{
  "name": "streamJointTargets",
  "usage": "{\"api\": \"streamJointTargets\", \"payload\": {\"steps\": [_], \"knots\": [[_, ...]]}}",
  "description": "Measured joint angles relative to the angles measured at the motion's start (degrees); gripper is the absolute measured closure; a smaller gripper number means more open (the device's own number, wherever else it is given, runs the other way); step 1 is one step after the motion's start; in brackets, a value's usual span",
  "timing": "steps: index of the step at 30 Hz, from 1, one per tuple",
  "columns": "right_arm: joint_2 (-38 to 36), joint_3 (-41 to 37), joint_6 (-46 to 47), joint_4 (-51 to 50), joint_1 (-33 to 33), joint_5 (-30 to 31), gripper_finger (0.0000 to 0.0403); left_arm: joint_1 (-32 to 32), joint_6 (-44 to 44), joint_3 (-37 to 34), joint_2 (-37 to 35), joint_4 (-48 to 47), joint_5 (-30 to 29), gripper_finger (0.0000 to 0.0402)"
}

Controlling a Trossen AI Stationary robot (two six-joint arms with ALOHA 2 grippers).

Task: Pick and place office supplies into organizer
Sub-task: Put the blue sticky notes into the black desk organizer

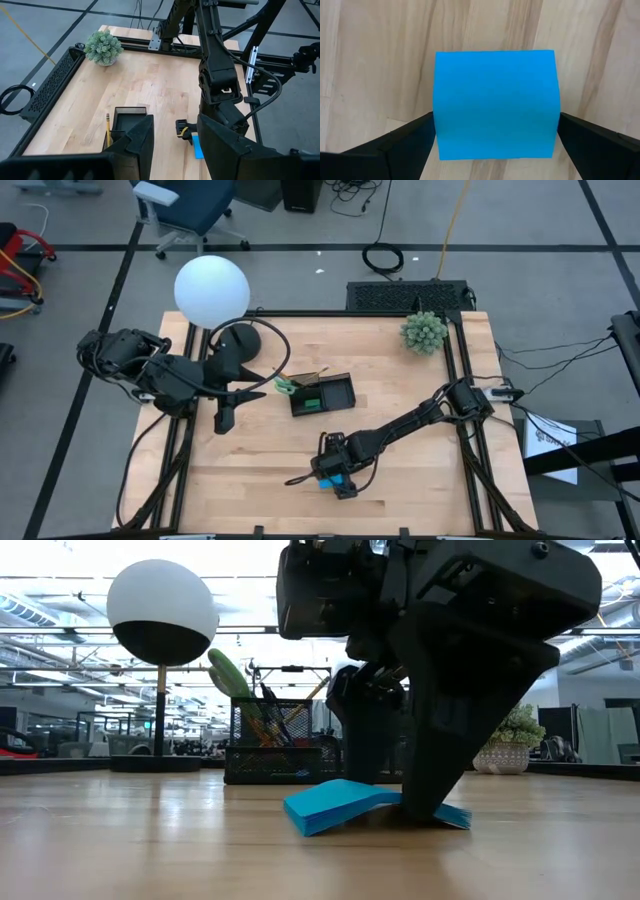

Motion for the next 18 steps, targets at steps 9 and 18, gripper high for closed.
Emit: {"api": "streamJointTargets", "payload": {"steps": [9, 18], "knots": [[0.1, -0.1, 2.8, 0.0, 1.0, 5.7, 0.0003, 0.0, 0.0, 0.0, 0.0, 0.0, 0.0, 0.0256], [0.1, -0.2, 3.5, 0.1, 1.1, 6.4, 0.0024, 0.0, 0.0, 0.0, 0.0, 0.0, 0.0, 0.0256]]}}
